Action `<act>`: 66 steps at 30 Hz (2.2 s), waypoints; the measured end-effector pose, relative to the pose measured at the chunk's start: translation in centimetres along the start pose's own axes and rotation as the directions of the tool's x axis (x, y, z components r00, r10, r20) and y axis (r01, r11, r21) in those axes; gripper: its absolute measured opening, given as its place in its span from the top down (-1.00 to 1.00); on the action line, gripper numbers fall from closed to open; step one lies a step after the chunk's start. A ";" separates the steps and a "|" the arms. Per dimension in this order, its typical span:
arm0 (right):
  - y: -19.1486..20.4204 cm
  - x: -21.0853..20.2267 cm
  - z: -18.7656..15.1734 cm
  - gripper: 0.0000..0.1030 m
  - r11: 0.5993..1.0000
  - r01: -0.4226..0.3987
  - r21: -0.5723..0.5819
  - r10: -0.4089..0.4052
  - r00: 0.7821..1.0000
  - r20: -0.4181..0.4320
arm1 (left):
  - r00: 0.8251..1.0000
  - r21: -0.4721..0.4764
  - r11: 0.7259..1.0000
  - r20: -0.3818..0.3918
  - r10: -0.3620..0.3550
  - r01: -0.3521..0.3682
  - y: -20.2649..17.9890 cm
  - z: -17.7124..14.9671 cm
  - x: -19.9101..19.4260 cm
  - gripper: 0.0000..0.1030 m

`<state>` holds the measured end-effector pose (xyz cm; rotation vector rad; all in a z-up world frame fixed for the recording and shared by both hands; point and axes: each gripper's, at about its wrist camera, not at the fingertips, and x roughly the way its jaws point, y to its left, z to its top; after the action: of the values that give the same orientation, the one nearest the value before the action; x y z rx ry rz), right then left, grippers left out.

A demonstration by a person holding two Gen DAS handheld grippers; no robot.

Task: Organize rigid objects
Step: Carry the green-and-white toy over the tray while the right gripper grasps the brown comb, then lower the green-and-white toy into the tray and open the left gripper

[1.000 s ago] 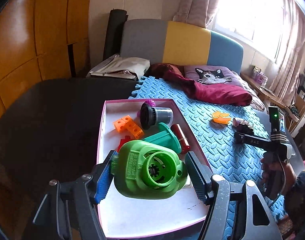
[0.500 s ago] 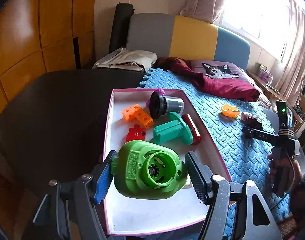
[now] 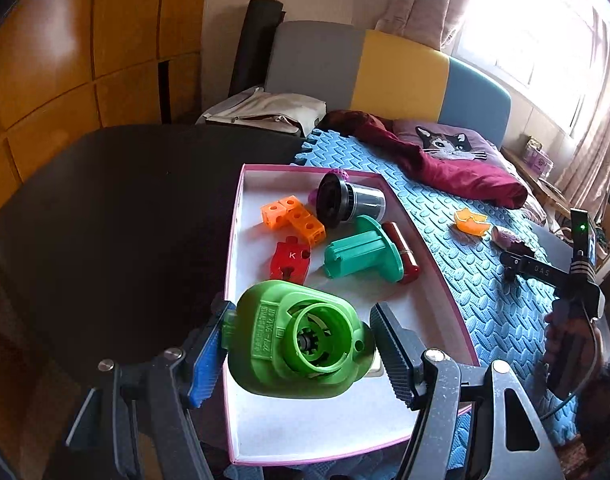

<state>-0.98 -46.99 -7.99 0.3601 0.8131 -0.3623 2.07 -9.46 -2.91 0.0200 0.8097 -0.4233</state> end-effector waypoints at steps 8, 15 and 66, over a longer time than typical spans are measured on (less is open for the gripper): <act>0.0 -0.5 -0.1 -0.60 1.000 0.024 0.019 -0.025 0.999 0.026 | 1.000 -0.011 1.000 -0.003 -0.005 0.005 0.3 -0.1 0.1 -0.34; 0.5 -1.2 -0.1 -0.52 0.998 0.069 0.012 -0.069 0.995 0.068 | 1.000 -0.011 1.000 -0.008 -0.006 0.005 0.2 -0.1 0.1 -0.34; 0.5 -0.2 -0.4 -0.01 0.996 0.087 0.021 -0.087 0.996 0.016 | 0.997 0.021 0.999 -0.067 0.031 -0.029 0.0 2.7 5.6 -0.81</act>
<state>-1.12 -46.36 -8.01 0.3405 0.8111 -0.4543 7.35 -12.00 -5.03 0.0648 0.8706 -0.4041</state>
